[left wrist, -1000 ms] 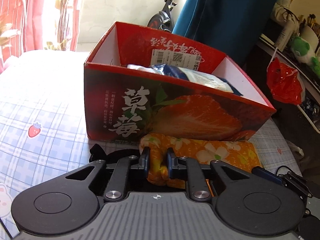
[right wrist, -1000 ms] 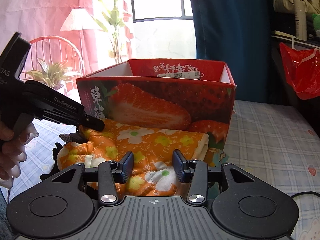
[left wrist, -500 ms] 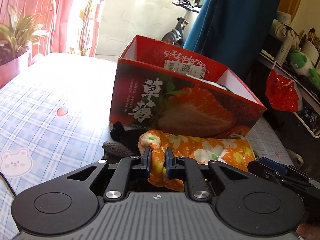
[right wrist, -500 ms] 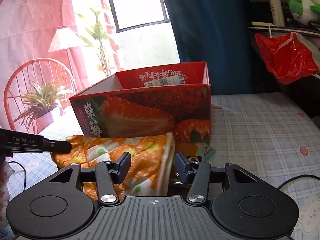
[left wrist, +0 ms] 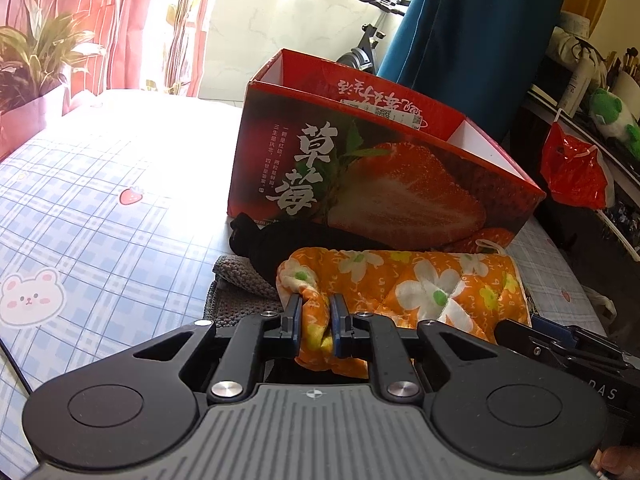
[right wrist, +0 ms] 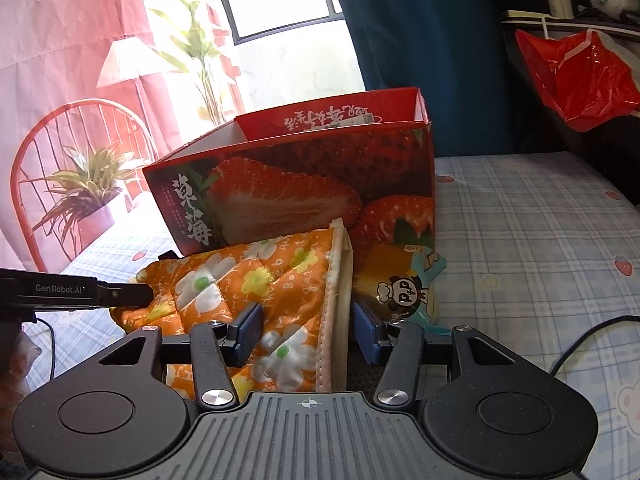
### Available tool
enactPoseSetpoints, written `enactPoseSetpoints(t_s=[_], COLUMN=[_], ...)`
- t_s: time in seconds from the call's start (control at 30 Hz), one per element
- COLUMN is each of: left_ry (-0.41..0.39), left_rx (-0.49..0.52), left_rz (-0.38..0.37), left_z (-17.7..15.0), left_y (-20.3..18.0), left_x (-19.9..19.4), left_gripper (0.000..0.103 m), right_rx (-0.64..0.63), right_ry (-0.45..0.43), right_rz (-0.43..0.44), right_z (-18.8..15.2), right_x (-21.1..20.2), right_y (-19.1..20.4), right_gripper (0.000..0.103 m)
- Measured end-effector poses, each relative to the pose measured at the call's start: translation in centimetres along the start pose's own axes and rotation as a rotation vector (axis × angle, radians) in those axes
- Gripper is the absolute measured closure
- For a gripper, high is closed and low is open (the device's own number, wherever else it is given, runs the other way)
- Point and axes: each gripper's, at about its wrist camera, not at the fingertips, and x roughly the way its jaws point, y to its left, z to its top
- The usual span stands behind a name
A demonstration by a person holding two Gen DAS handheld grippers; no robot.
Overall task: Organize soft objects
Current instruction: 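Close the left gripper on the orange pillow while the right gripper grasps its edge, then lift the orange pillow over the red box rim and open both grippers inside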
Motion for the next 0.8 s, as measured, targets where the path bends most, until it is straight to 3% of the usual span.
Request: enactPoseSetpoints(t_s=[0.07,0.3,0.8], left_ry=[0.000,-0.016,-0.011], left_rx=[0.001,-0.009,0.010], left_rz=[0.002,0.000,0.005], left_z=[0.0,0.0,-0.3], left_y=[-0.1,-0.1,-0.3], left_x=[0.0,-0.5,-0.5], left_gripper=[0.087,0.088,0.088], right_rx=[0.005,-0.034,-0.048], right_ry=[0.003,-0.021,-0.018], right_rz=[0.009,0.003,0.024], right_z=[0.0,0.3,0.2], right_x=[0.0,-0.6,-0.5], right_y=[0.1,0.9,1.1], right_gripper=[0.059,0.090,0.093])
